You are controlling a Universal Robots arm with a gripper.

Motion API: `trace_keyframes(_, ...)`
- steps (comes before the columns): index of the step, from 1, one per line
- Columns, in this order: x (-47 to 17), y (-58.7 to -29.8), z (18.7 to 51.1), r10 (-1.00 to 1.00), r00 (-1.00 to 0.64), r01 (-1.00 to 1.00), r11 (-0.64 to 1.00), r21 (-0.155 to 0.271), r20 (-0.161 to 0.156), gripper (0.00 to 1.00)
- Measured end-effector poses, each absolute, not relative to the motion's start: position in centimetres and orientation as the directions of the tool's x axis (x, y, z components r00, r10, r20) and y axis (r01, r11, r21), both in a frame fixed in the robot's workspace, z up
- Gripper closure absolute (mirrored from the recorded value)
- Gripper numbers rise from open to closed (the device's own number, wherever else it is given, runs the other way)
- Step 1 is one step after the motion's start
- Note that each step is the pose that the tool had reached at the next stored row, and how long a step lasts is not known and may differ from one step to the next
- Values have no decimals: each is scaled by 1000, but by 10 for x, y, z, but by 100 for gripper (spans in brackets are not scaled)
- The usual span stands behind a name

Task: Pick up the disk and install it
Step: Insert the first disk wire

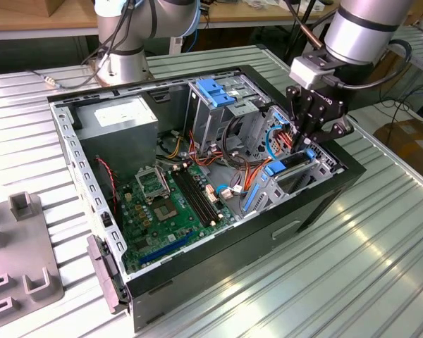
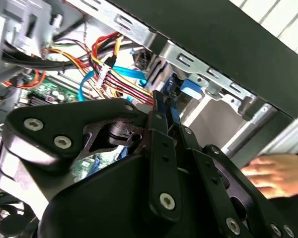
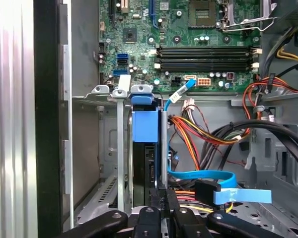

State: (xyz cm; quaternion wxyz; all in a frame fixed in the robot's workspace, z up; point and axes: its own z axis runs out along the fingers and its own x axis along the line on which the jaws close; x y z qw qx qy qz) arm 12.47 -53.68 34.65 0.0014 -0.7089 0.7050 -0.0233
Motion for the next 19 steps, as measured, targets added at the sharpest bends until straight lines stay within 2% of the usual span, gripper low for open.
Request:
trace_keyframes(9,125,-545,350,-1000,1,-999,-2,-33,4,84)
trace_keyframes(14,126,-551,350,-999,-8,-999,9,-32,-33,84)
trace_keyframes(19,125,-555,350,-999,-28,-999,29,-32,-33,84)
